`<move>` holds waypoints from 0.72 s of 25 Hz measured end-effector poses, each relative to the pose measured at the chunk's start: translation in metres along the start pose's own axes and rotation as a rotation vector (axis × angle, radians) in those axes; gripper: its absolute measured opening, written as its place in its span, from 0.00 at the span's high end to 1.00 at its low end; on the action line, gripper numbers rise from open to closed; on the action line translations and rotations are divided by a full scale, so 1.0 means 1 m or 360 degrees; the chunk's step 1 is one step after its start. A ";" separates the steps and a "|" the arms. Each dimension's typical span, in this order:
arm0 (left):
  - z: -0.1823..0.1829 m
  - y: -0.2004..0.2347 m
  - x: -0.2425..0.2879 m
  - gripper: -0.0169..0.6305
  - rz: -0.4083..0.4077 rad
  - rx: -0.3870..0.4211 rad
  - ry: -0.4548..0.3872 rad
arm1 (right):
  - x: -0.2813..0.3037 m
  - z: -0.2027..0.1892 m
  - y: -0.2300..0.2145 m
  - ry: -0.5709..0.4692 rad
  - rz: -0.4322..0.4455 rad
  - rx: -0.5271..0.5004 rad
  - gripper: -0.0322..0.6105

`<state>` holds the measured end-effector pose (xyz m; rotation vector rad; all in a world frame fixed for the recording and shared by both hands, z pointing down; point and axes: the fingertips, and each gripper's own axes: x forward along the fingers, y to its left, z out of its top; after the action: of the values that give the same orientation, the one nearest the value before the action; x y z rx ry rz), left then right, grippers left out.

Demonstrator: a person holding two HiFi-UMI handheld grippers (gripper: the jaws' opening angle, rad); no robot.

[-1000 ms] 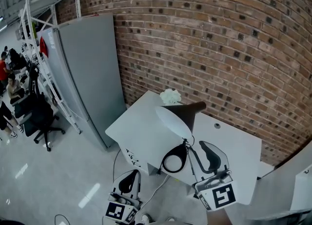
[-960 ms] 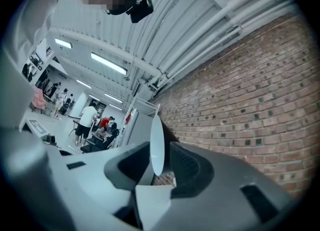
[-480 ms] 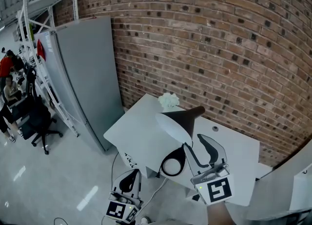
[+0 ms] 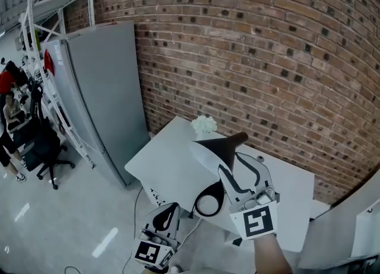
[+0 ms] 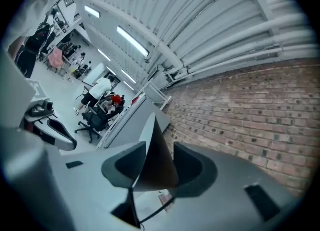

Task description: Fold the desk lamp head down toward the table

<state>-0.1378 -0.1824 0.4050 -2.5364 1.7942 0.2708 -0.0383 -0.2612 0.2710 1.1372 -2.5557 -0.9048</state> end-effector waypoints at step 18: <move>0.023 -0.001 0.027 0.96 -0.0052 0.0053 -0.0028 | 0.035 0.008 0.020 0.0090 0.0154 -0.0556 0.68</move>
<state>-0.1308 -0.2041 0.3783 -2.5303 1.7348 0.2595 -0.0781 -0.2728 0.2746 0.9139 -2.2665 -1.2142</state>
